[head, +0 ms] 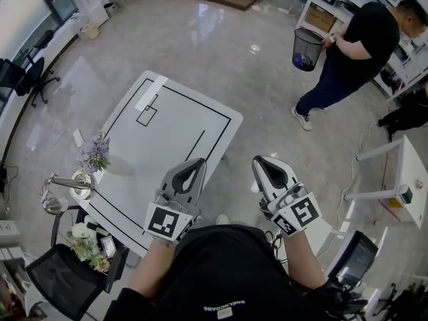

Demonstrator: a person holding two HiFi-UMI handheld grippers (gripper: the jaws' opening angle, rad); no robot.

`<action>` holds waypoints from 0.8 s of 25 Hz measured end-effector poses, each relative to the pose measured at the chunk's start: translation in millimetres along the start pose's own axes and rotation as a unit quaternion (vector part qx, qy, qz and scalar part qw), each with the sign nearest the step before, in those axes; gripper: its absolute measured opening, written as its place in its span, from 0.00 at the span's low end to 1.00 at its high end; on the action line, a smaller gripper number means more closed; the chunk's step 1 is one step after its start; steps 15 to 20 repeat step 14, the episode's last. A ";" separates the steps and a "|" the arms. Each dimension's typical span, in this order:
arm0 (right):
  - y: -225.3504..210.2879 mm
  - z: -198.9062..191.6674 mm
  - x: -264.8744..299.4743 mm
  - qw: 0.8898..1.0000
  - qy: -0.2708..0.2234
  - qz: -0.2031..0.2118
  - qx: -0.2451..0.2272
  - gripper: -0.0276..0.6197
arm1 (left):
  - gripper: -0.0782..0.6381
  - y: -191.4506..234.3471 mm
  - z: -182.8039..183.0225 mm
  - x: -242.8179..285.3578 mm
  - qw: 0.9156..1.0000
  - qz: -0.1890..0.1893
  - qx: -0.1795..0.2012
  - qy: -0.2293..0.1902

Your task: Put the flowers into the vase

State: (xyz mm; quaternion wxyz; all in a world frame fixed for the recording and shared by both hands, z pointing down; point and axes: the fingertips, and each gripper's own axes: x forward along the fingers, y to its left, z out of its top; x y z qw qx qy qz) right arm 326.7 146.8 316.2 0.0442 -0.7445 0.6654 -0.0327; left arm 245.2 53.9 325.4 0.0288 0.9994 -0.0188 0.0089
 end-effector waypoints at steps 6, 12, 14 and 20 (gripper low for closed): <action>2.6 0.4 3.9 1.000 0.002 0.000 0.004 0.07 | 0.12 4.1 -3.8 -5.7 1.000 0.006 0.001 0.006; 5.3 -1.3 9.4 1.000 0.005 0.004 0.009 0.07 | 0.12 8.7 -8.9 -8.0 1.000 0.013 0.001 0.015; 6.3 -1.0 10.8 1.000 0.005 0.005 0.010 0.07 | 0.12 8.9 -9.0 -8.0 1.000 0.013 0.002 0.017; 6.3 -1.0 10.8 1.000 0.005 0.005 0.010 0.07 | 0.12 8.9 -9.0 -8.0 1.000 0.013 0.002 0.017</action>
